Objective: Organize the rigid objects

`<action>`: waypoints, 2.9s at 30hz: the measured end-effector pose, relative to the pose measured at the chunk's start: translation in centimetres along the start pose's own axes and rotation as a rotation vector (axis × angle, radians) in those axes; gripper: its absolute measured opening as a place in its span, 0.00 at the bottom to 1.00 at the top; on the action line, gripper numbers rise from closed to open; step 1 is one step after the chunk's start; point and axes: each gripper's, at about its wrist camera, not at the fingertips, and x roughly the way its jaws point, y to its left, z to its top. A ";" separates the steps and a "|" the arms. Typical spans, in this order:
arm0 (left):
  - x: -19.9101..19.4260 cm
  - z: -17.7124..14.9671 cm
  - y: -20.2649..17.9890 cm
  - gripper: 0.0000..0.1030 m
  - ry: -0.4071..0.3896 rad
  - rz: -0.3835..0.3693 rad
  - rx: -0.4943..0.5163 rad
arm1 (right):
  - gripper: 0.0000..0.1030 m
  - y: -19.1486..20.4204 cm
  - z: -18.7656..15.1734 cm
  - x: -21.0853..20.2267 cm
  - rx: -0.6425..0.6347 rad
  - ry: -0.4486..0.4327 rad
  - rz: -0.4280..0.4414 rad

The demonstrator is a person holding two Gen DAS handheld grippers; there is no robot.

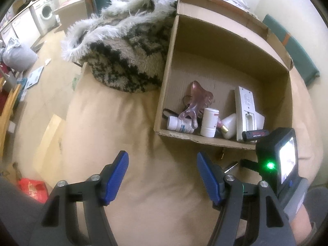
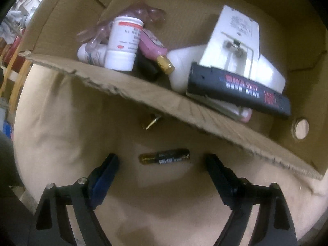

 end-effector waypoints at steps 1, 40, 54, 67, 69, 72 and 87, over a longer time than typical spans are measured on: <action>0.0 0.0 0.0 0.64 0.001 0.001 -0.001 | 0.81 0.0 0.0 0.0 -0.003 -0.001 -0.004; 3.5 -1.7 -3.6 0.64 0.056 0.034 0.136 | 0.44 -7.1 -1.5 -15.8 0.239 -0.470 0.224; 10.0 -0.8 -13.2 0.48 0.155 -0.014 0.346 | 0.44 -10.4 -1.3 -15.1 0.373 -0.462 0.265; 13.1 -0.1 -15.5 0.25 0.175 0.032 0.408 | 0.44 -11.3 -1.4 -14.3 0.394 -0.422 0.266; 13.1 -0.2 -16.2 0.09 0.168 0.037 0.423 | 0.44 -11.4 -1.4 -14.0 0.403 -0.413 0.263; 13.1 -0.1 -16.5 0.09 0.170 0.036 0.431 | 0.44 -11.6 -1.4 -13.9 0.409 -0.410 0.265; 10.0 -2.7 -11.5 0.09 0.202 0.035 0.356 | 0.44 -11.9 -1.4 -13.6 0.420 -0.398 0.222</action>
